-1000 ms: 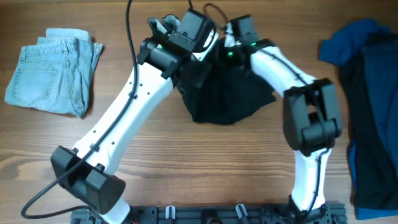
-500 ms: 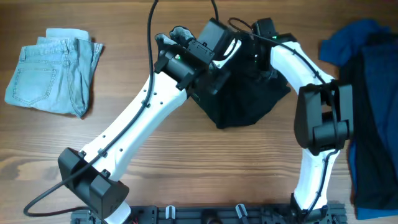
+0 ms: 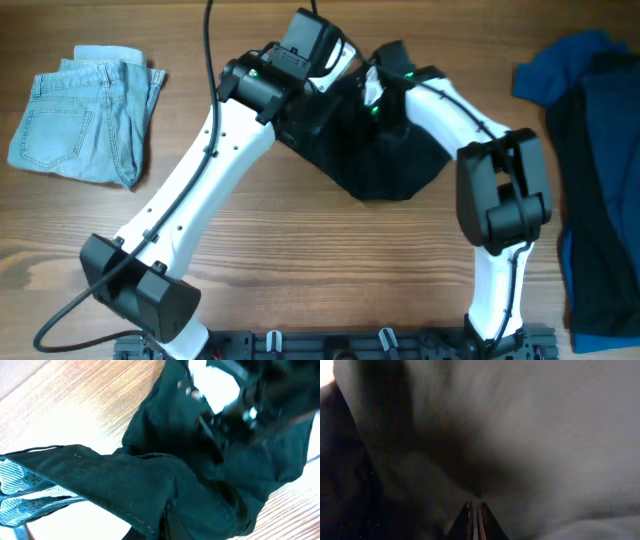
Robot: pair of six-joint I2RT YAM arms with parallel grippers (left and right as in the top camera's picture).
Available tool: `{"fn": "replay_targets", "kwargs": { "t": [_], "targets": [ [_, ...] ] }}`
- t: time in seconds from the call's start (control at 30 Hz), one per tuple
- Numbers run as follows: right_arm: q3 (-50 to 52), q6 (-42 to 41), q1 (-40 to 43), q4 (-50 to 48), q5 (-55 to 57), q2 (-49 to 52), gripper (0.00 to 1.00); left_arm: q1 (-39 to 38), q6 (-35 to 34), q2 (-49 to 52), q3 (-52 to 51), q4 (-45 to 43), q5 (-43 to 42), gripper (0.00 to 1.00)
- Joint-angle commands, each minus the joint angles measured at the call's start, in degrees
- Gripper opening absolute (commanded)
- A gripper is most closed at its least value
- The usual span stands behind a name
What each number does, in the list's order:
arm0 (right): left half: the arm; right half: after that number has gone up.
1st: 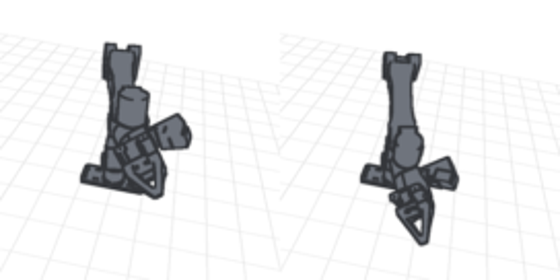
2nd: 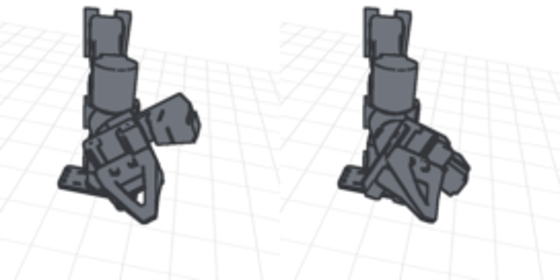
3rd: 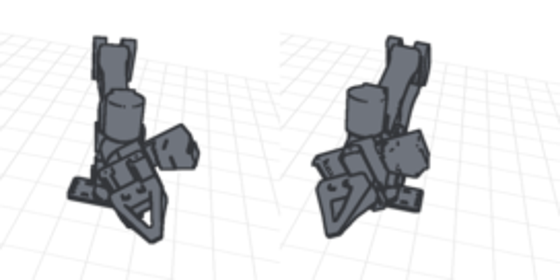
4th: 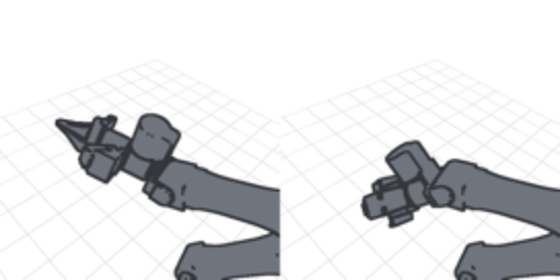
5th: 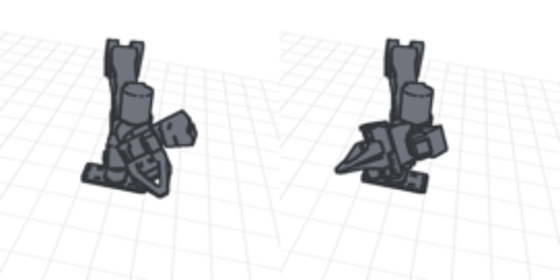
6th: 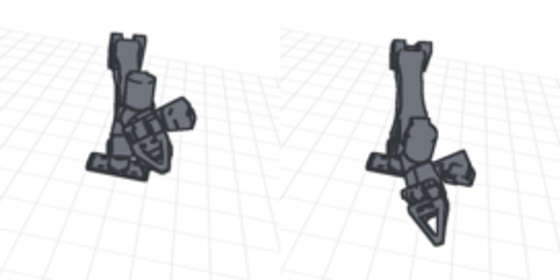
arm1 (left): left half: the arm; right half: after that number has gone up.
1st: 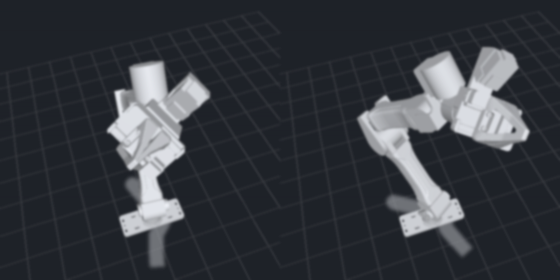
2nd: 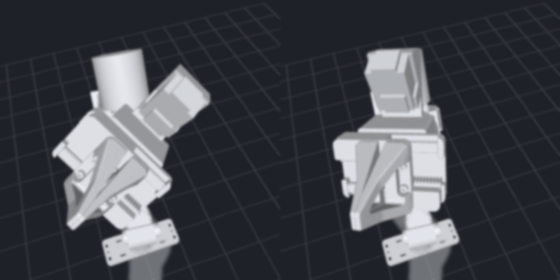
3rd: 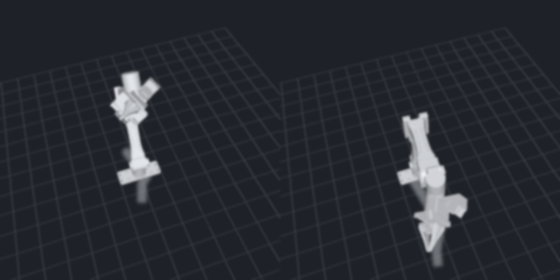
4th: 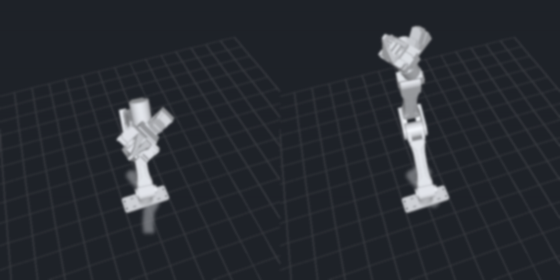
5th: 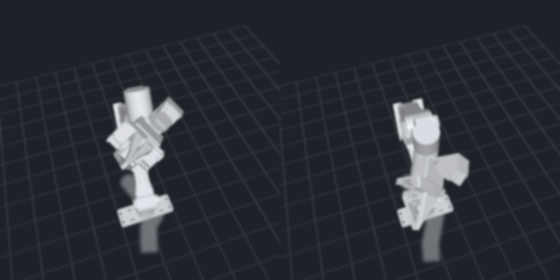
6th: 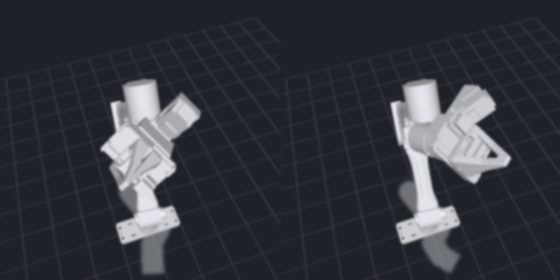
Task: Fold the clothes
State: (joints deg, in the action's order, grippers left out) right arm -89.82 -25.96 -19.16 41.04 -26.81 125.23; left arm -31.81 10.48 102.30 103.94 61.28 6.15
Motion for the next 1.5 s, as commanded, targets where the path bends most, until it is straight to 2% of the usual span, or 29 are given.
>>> {"fn": "replay_targets", "kwargs": {
  "t": [0.0,0.17,0.23,0.33,0.5,0.63,0.73,0.83,0.87,1.03,1.17,1.33,1.47],
  "targets": [
    [2.7,-5.6,-3.6,-2.1,-4.6,-0.9,0.04,0.6,2.1,-1.8,1.4,-0.9,-0.1,0.04],
    [3.2,-10.3,-8.7,-5.2,-5.1,-0.9,0.04,0.6,2.9,-1.8,1.4,-1.8,-1.1,0.04],
    [3.2,-13.0,-11.0,-7.8,-4.9,-0.8,0.04,0.6,4.1,-1.8,1.5,-1.6,-6.1,0.04],
    [3.2,-14.8,-12.3,-12.6,-5.0,-0.8,0.04,0.6,4.1,-1.8,1.4,0.2,-9.0,0.04],
    [3.2,-14.6,-12.4,-18.6,-2.2,-0.8,0.04,0.5,2.4,-1.8,1.4,4.4,-13.8,0.04],
    [3.2,-14.5,-12.4,-19.8,1.7,-0.8,0.04,0.5,2.4,-1.8,1.3,9.3,-22.4,0.04],
    [3.2,-11.5,-12.2,-20.1,9.2,-0.8,0.04,0.4,2.2,-1.8,1.3,10.8,-23.9,0.04],
    [3.2,-5.2,-10.7,-20.3,13.3,-0.8,0.04,-0.3,2.2,-1.8,1.3,11.1,-24.2,0.04],
    [3.2,-0.5,-9.8,-20.4,14.0,-0.9,0.04,-0.7,2.2,-1.8,1.3,11.2,-24.1,0.04],
    [3.2,-0.1,-2.4,-10.3,18.1,-0.9,0.04,-1.0,2.2,-1.4,1.3,10.3,-24.2,0.04],
    [3.2,5.4,3.8,-5.3,17.6,-1.0,0.04,-1.5,2.2,0.5,1.3,7.6,-24.4,0.04],
    [3.3,7.7,6.9,0.0,19.1,-0.9,0.04,-1.9,2.2,4.4,1.3,5.4,-24.5,0.04],
    [3.3,7.4,5.7,-0.8,9.0,-0.9,0.04,-1.2,0.9,4.0,1.3,6.1,-14.8,0.04]
  ]
}}
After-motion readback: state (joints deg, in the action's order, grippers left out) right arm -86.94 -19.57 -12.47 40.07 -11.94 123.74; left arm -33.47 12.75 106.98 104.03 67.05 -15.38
